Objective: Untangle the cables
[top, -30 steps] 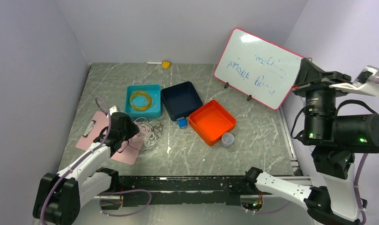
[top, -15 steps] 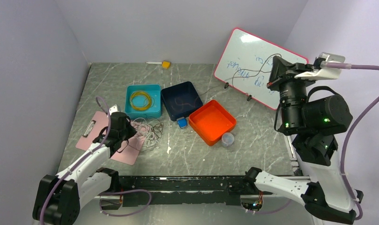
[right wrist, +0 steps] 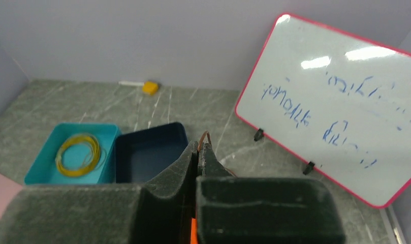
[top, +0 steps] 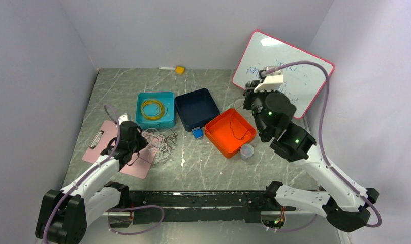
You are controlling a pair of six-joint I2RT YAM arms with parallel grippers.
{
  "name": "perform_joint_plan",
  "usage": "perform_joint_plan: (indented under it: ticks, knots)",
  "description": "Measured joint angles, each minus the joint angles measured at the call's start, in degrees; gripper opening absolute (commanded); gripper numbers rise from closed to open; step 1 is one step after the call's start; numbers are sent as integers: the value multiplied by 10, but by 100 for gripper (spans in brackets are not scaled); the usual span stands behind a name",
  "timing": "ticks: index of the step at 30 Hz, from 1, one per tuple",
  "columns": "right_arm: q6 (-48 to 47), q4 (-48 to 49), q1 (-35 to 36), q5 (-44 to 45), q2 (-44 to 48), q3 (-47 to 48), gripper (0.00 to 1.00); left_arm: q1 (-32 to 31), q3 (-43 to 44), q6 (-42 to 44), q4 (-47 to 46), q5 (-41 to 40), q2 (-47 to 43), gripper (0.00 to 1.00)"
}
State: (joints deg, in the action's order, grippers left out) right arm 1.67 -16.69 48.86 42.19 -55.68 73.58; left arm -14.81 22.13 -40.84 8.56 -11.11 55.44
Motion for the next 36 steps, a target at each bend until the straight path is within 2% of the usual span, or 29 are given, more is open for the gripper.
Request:
perform_joint_plan:
  ticks: [11, 16, 24, 36]
  knots:
    - [37, -11, -4, 3, -1, -30, 0, 0, 0, 2, -2, 6, 6, 7]
    - [56, -7, -43, -2, -20, -62, 0, 0, 0, 10, -5, 25, 7, 7]
    - [130, -15, -153, -120, -79, -158, 0, 0, 0, 41, -19, 78, 11, 7]
    - [189, 12, -199, -272, -131, -233, 0, 0, 0, 58, -31, 109, 28, 7]
